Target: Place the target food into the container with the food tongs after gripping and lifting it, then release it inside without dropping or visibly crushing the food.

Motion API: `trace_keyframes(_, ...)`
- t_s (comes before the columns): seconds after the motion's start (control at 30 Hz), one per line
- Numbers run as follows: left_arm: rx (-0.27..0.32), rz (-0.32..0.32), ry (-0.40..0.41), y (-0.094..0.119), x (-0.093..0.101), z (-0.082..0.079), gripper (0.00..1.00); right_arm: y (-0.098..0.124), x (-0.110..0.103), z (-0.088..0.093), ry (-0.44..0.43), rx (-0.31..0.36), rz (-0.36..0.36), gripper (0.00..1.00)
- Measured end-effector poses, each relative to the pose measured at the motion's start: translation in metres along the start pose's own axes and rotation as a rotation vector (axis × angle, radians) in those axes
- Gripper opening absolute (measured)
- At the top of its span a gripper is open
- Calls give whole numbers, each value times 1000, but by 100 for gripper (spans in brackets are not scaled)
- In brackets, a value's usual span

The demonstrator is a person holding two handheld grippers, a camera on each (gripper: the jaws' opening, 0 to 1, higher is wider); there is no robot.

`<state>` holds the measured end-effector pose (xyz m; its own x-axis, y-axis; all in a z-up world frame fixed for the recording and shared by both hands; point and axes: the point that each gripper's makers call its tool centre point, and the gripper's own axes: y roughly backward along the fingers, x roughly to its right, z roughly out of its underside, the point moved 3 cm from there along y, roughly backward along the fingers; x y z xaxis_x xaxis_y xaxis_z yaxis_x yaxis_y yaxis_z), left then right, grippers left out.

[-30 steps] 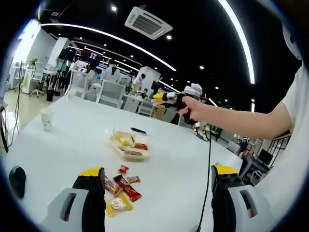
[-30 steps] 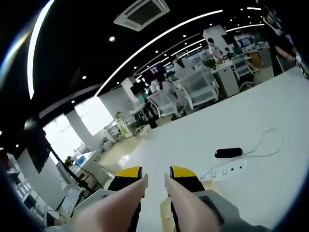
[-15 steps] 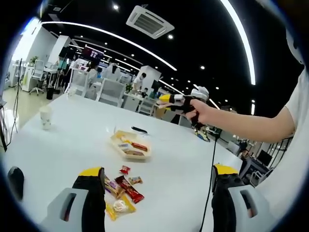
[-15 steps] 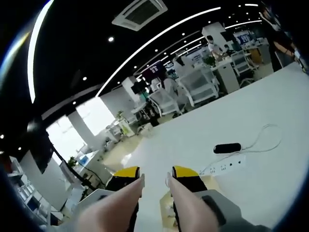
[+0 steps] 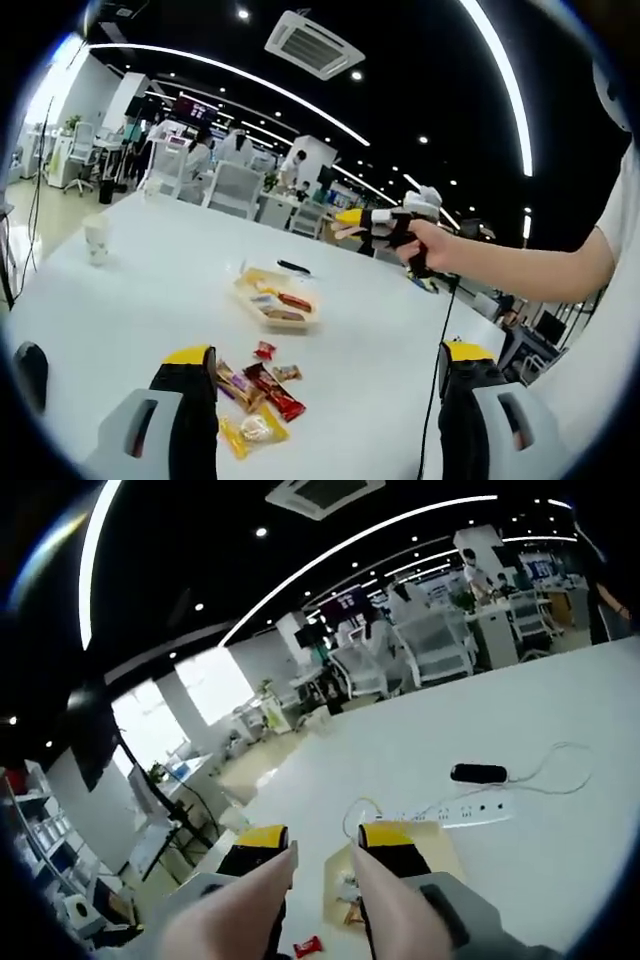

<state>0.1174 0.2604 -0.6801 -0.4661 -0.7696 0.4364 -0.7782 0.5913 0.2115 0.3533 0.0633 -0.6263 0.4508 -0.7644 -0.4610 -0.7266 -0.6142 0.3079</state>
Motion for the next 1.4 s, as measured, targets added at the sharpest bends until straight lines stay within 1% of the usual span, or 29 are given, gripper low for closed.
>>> trace_keyframes(0.1, 7, 4, 1, -1, 1, -1, 92, 1, 1, 0, 3, 2, 3, 28)
trace_keyframes(0.13, 2, 2, 0, -2, 1, 0, 92, 2, 1, 1, 35, 2, 6, 28)
trace_keyframes(0.2, 2, 1, 3, -2, 1, 0, 92, 5, 5, 2, 106, -6, 42, 28)
trace_keyframes(0.37, 3, 4, 0, -2, 1, 0, 92, 6, -3, 11, 85, -9, -23, 28)
trace_keyframes(0.4, 1, 4, 0, -2, 1, 0, 92, 7, -7, 15, 78, -10, -52, 29)
trace_keyframes(0.5, -5, 5, 0, -1, 0, 2, 92, 8, -10, 21, 88, -10, -75, 27)
trace_keyframes(0.57, -5, 7, 0, 0, -1, 2, 92, 8, -16, 24, 81, -10, -122, 27)
trace_keyframes(0.63, -8, 8, 1, 0, 0, 3, 92, 7, -16, 28, 102, -25, -118, 27)
trace_keyframes(0.67, -8, 10, 1, 0, 0, 3, 92, 9, -17, 29, 114, -20, -119, 27)
trace_keyframes(0.83, -8, 12, 2, 2, 0, 4, 92, 10, -14, 26, 109, 6, -111, 27)
trace_keyframes(0.93, -8, 11, 6, 3, -1, 5, 92, 10, -13, 28, 109, -11, -111, 26)
trace_keyframes(1.0, -8, 11, 7, 3, -1, 6, 92, 11, -11, 31, 127, -27, -102, 26)
trace_keyframes(1.07, -7, 11, 9, 3, -2, 7, 92, 11, -11, 33, 131, -28, -100, 26)
trace_keyframes(1.23, -7, 11, 13, 4, -3, 8, 93, 12, -16, 40, 154, -47, -126, 27)
trace_keyframes(1.33, -14, 11, 14, 3, -5, 9, 93, 12, -24, 41, 178, -29, -161, 27)
trace_keyframes(1.4, -17, 11, 14, 2, -5, 9, 93, 12, -27, 40, 176, -27, -176, 27)
